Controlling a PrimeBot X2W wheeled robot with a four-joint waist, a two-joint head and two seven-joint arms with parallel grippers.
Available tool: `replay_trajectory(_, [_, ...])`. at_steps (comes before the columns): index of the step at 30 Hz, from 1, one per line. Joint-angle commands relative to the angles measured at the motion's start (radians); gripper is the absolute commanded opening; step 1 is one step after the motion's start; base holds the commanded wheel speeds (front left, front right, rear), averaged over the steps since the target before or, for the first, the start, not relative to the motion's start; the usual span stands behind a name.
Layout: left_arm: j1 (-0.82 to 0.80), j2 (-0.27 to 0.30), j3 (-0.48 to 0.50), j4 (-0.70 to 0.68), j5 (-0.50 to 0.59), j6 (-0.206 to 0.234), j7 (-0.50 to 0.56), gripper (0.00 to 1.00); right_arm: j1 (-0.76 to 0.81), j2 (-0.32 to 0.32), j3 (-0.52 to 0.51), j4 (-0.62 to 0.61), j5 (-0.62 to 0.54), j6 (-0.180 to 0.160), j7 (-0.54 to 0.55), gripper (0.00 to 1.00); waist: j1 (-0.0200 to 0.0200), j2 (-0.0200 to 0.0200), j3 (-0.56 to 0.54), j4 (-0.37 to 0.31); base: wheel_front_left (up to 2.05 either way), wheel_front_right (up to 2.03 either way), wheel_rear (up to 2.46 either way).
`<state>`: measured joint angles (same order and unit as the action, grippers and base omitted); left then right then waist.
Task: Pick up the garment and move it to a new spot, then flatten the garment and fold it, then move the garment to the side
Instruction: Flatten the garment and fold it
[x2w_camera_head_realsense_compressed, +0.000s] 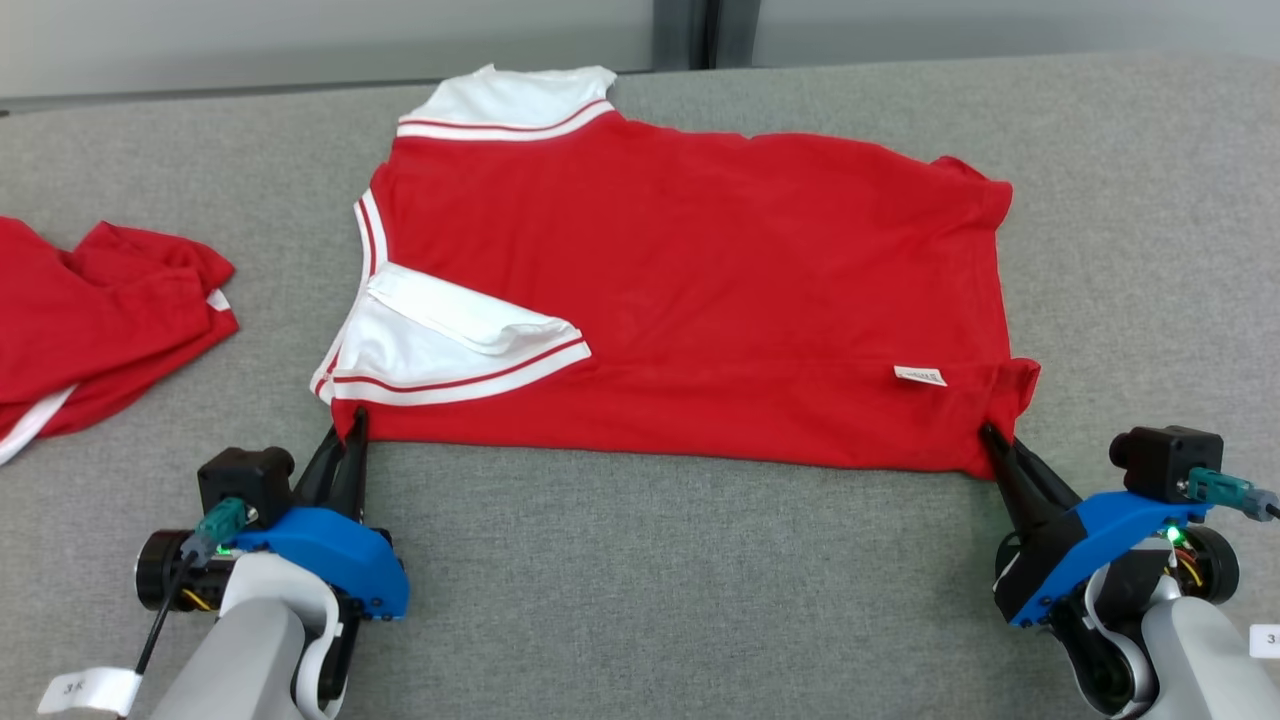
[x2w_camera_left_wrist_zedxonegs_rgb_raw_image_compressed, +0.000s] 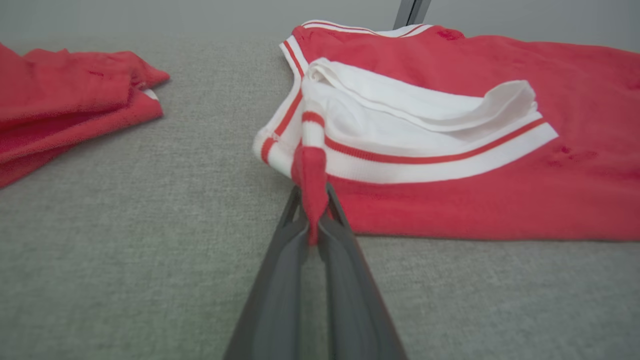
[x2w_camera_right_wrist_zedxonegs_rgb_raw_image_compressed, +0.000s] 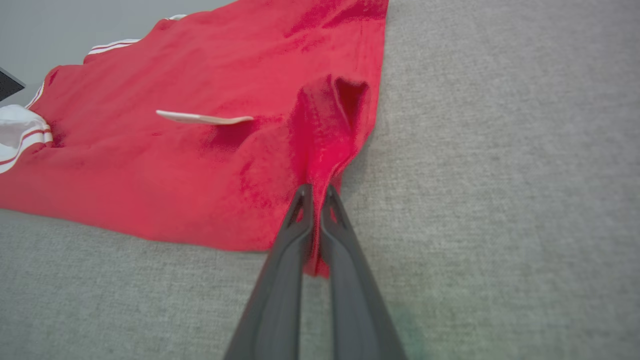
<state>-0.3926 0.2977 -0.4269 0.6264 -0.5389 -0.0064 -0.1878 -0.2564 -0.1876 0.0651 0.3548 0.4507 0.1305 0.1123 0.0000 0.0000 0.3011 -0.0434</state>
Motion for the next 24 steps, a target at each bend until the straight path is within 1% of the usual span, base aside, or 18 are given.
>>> replay_trajectory(1, [0.015, -0.002, 0.008, -0.010, -0.005, 0.010, -0.015, 0.00, 0.008, -0.006, 0.003, 0.000, 0.010, 0.001, -0.011, 0.00, 0.0000, 0.0000, -0.016, -0.003, 0.00, 0.00, 0.00])
replay_trajectory(6, [0.083, -0.014, 0.016, -0.081, -0.012, 0.035, -0.046, 0.00, 0.055, -0.017, -0.001, -0.023, 0.033, 0.001, -0.023, 0.00, 0.0000, 0.0000, -0.064, 0.004, 0.00, 0.00, 0.00])
replay_trajectory(13, [0.253, -0.022, 0.024, -0.236, -0.025, 0.095, -0.061, 0.00, 0.190, -0.023, -0.035, -0.107, 0.048, 0.001, -0.006, 0.00, 0.0000, 0.0000, -0.131, 0.023, 0.00, 0.00, 0.00])
replay_trajectory(19, [0.406, -0.005, 0.024, -0.366, -0.035, 0.146, -0.053, 0.00, 0.314, -0.007, -0.066, -0.210, 0.040, 0.001, 0.050, 0.00, 0.0000, 0.0000, -0.167, 0.034, 0.00, 0.00, 0.00])
replay_trajectory(22, [0.465, 0.005, 0.027, -0.423, -0.040, 0.175, -0.037, 0.00, 0.367, 0.004, -0.080, -0.258, 0.032, 0.000, 0.082, 0.00, 0.0000, 0.0000, -0.180, 0.041, 0.00, 0.00, 0.00])
replay_trajectory(24, [0.492, 0.008, 0.024, -0.455, -0.039, 0.185, -0.030, 0.00, 0.397, 0.014, -0.089, -0.284, 0.029, 0.001, 0.099, 0.00, 0.0000, 0.0000, -0.185, 0.047, 0.00, 0.00, 0.00])
